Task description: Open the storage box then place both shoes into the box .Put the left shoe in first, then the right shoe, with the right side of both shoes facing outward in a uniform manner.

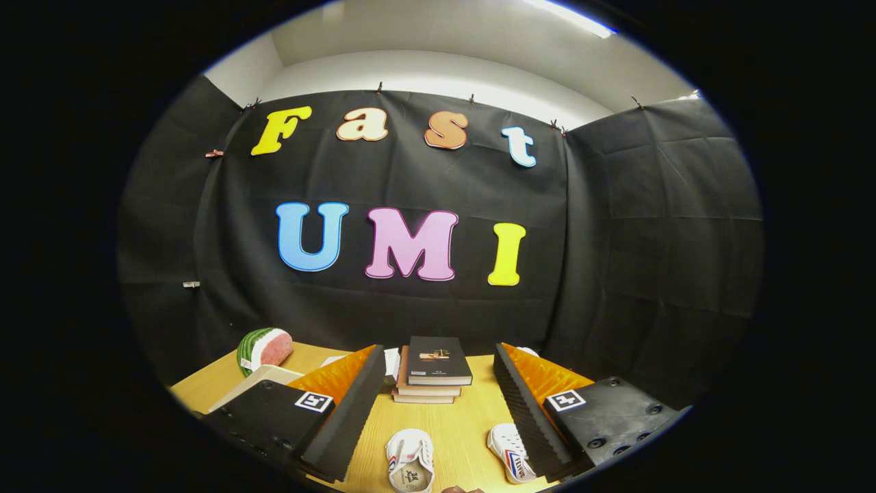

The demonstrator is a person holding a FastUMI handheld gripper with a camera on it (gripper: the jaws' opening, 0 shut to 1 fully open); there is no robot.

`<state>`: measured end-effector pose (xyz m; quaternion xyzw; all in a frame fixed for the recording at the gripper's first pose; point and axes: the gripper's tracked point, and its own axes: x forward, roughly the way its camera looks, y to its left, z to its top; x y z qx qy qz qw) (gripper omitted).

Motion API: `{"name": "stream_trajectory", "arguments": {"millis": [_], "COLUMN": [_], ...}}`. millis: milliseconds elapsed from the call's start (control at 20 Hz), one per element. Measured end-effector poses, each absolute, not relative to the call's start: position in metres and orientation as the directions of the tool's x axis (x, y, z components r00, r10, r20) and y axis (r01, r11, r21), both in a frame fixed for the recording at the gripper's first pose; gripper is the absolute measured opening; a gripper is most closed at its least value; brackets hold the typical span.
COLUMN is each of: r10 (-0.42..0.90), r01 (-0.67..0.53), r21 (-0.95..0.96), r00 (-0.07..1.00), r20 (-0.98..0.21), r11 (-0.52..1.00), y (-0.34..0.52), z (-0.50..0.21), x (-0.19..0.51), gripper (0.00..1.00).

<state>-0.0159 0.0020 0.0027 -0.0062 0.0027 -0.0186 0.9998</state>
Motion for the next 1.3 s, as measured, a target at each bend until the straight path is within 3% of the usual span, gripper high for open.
{"name": "stream_trajectory", "arguments": {"millis": [400, 700, 1050, 1300], "r10": [-0.04, -0.01, 0.198, 0.408], "r01": [0.04, 0.013, -0.128, -0.178], "r21": [-0.017, 0.026, 0.236, 0.449], "r00": [0.999, 0.996, 0.933, 0.77], "r20": [-0.011, -0.091, -0.3, -0.491], "r11": [0.999, 1.0, 0.963, 0.876], "y": [0.005, 0.01, 0.035, 0.069], "z": [0.002, -0.006, -0.056, -0.113], "x": [-0.017, -0.007, 0.016, 0.016], "gripper": [0.97, 0.97, 0.98, 0.98]}}
